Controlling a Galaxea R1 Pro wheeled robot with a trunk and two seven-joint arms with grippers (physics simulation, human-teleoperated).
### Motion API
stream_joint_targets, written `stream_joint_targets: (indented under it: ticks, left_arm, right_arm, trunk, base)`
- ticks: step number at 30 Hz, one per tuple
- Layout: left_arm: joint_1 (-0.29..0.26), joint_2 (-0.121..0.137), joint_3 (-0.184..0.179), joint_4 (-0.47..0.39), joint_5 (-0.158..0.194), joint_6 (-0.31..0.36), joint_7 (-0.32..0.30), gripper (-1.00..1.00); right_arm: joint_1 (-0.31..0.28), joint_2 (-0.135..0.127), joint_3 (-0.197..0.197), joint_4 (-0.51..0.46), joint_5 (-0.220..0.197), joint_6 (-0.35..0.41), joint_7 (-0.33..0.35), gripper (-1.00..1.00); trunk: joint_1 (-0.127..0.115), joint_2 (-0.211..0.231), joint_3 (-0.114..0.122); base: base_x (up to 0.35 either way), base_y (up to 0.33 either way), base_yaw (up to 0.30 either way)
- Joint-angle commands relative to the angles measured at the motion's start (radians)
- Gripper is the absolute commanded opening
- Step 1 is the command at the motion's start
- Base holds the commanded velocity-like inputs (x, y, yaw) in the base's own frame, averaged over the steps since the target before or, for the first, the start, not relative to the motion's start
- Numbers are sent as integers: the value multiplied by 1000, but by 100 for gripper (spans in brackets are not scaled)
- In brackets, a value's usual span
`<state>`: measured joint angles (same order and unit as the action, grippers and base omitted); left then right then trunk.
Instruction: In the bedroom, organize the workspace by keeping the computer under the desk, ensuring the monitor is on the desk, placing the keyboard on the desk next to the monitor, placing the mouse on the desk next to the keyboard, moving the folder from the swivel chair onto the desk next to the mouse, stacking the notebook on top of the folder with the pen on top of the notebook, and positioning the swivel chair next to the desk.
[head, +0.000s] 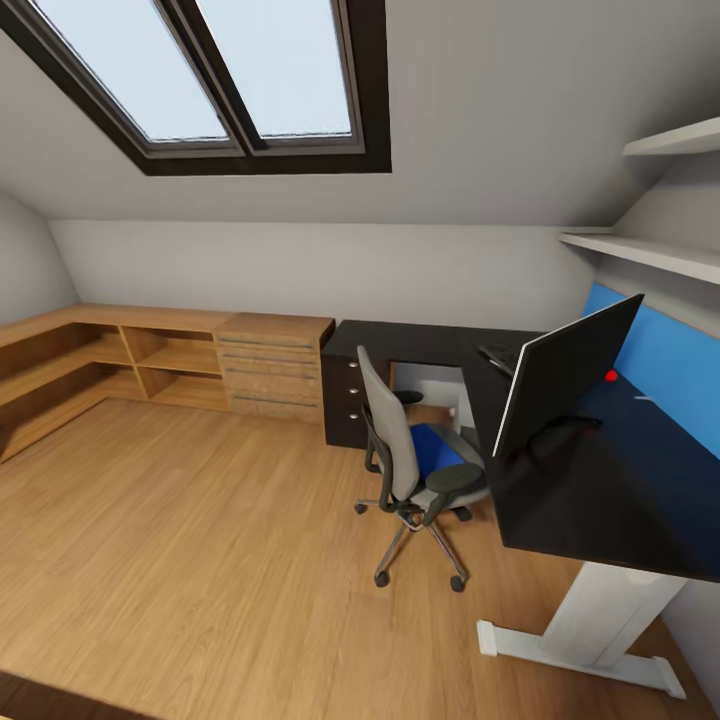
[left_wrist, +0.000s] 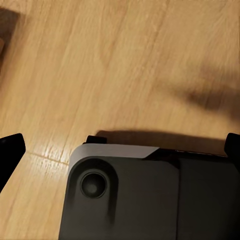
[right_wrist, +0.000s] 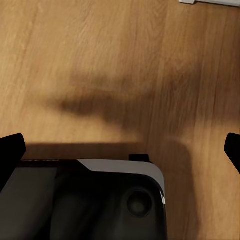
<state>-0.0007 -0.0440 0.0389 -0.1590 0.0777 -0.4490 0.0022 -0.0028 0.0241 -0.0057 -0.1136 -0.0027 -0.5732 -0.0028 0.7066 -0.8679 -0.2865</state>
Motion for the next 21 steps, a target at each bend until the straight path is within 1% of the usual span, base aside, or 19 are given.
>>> stream_joint_targets:
  ticks: [1, 21]
  left_arm:
    - [0, 0, 3, -1, 4, -2, -1, 100]
    - [0, -1, 4, -1, 4, -2, 4, 100]
  right_arm:
    - [0, -1, -1, 0, 0, -3, 0, 100]
    - [0, -4, -2, 0, 0, -4, -1, 100]
  trunk:
    - [4, -8, -4]
    - [81, -148, -67]
  base:
    - [0, 0, 0]
    - [0, 0, 0]
